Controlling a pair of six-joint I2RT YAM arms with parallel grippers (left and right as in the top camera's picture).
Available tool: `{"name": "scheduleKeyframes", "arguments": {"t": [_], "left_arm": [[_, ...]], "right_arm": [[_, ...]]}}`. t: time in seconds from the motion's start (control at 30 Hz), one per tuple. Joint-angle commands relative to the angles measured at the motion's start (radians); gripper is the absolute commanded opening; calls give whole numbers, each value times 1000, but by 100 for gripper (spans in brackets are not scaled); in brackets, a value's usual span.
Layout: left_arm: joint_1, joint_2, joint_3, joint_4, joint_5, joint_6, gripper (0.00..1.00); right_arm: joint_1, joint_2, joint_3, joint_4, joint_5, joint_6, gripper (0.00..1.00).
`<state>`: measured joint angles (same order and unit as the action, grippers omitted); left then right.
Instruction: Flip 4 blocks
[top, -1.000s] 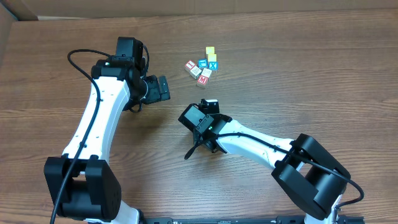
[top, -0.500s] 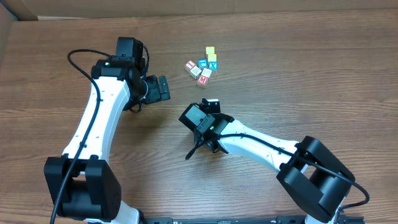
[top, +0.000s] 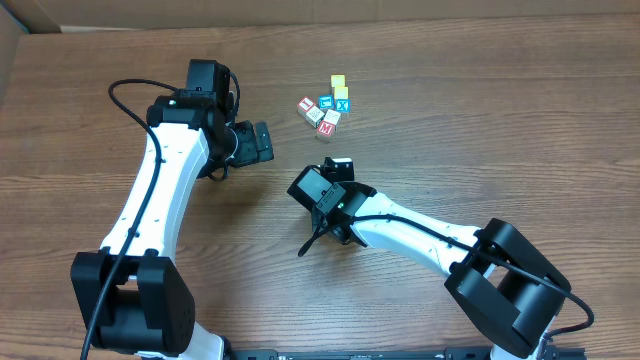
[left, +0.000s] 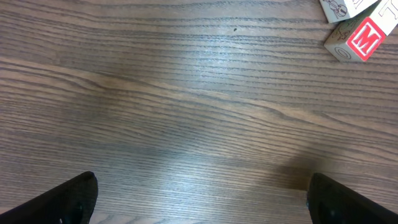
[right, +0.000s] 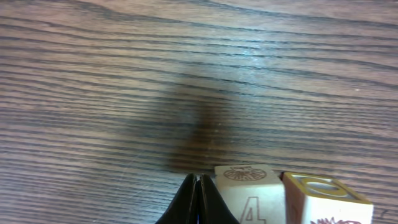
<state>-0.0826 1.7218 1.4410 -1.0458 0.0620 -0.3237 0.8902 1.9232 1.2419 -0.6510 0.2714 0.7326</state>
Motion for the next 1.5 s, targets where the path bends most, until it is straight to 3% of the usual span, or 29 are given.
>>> {"name": "scheduleKeyframes", "arguments": {"t": [0.0,0.4,0.87,1.13,1.37,1.47], "left_arm": [[4,11,19,3,-14,-16,100],[4,11,19,3,-14,-16,100],[4,11,19,3,-14,-16,100],[4,11,19,3,-14,-16,100],[4,11,19,3,-14,-16,100],[4,11,19,3,-13,-17,100]], "right_arm": [[-4,0,22,-7,35,5,4],[-4,-42,24,-29,34,31,4],[-85,-44,22,79,91,26,4],[-145,-42,22,114,-80,-72,5],[-141,-42,21,32,-92,-79,5],[-142,-42,21,27,-106,-79,10]]}}
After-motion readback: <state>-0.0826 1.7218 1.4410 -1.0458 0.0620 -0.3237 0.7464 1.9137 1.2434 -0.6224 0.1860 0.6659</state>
